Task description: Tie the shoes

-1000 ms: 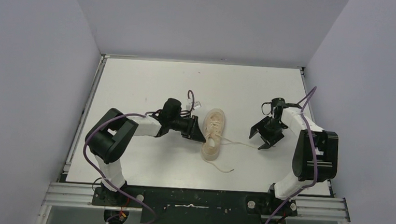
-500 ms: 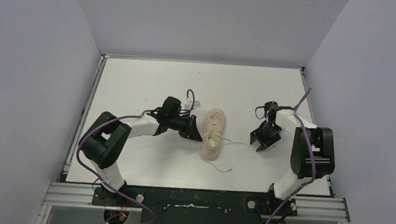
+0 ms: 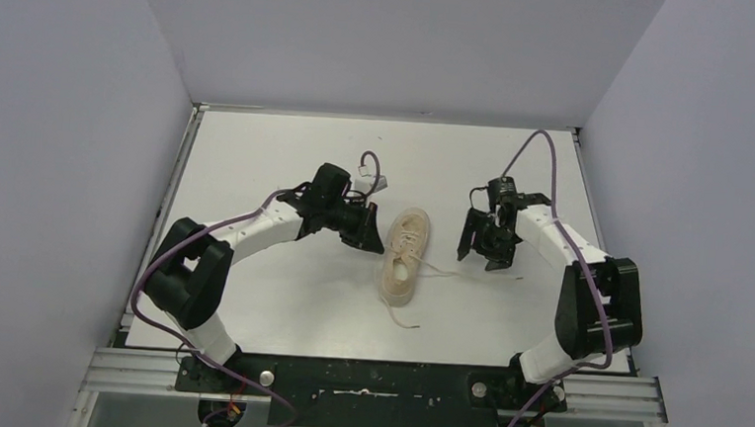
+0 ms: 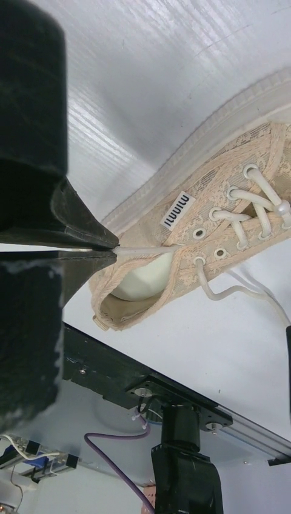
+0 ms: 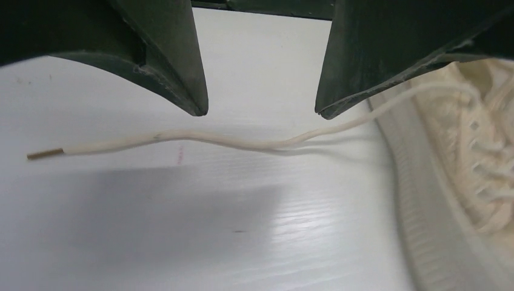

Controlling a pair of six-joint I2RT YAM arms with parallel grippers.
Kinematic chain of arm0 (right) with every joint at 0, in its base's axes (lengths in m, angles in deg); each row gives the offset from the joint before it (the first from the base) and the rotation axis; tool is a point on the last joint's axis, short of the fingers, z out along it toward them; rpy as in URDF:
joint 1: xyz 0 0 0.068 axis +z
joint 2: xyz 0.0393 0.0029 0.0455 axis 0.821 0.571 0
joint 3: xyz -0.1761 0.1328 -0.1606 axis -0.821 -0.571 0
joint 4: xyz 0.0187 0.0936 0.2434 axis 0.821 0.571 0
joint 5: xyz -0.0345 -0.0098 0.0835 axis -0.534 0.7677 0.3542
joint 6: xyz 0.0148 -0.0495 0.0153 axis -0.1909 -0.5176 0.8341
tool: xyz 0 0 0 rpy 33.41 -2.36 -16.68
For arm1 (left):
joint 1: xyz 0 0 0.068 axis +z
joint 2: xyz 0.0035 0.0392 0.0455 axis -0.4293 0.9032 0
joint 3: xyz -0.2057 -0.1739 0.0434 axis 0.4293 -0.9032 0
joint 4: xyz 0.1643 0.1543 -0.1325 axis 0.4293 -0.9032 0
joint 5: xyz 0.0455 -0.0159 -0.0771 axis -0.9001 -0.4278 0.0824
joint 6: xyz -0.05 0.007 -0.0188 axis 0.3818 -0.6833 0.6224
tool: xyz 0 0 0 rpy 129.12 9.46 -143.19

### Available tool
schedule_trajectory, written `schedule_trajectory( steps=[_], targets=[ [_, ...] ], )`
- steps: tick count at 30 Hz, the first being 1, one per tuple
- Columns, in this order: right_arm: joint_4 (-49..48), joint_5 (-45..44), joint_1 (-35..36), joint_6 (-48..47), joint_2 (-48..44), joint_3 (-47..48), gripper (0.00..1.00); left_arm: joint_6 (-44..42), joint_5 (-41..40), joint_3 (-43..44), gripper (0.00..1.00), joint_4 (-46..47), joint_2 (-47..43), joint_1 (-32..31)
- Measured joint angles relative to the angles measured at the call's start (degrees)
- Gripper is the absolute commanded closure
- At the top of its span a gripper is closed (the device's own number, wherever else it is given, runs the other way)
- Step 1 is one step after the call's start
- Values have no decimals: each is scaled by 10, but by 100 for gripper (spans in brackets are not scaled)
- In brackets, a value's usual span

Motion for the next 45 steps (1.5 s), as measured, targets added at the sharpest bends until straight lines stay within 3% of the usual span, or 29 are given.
schedule_trajectory(
  steps=[5, 11, 15, 20, 30, 32, 35, 41, 45],
  targets=[
    [-37, 49, 37, -152, -69, 1, 33, -20, -4, 12, 100, -32, 0, 1],
    [-67, 92, 51, -406, -124, -21, 37, -29, -2, 19, 100, -49, 8, 2],
    [-62, 117, 50, -545, -103, -43, 45, -34, 3, 19, 100, -51, 8, 3],
    [-68, 145, 51, -640, -45, -56, 49, -35, 16, 19, 100, -46, 8, 5],
    [-111, 195, 92, -718, -19, -118, 50, -27, 34, 19, 100, -18, 18, 11],
    [-134, 195, 100, -719, -19, -121, 61, -22, 38, 19, 100, -13, 19, 11],
    [-174, 196, 104, -720, -13, -123, 97, -17, 41, 19, 100, -5, 22, 11],
    [-143, 218, 102, -677, -19, -97, 100, -26, 44, 18, 98, 12, 22, 11],
    [-146, 248, 103, -614, -124, -104, 100, -41, 56, 7, 96, 52, 22, 11]
  ],
)
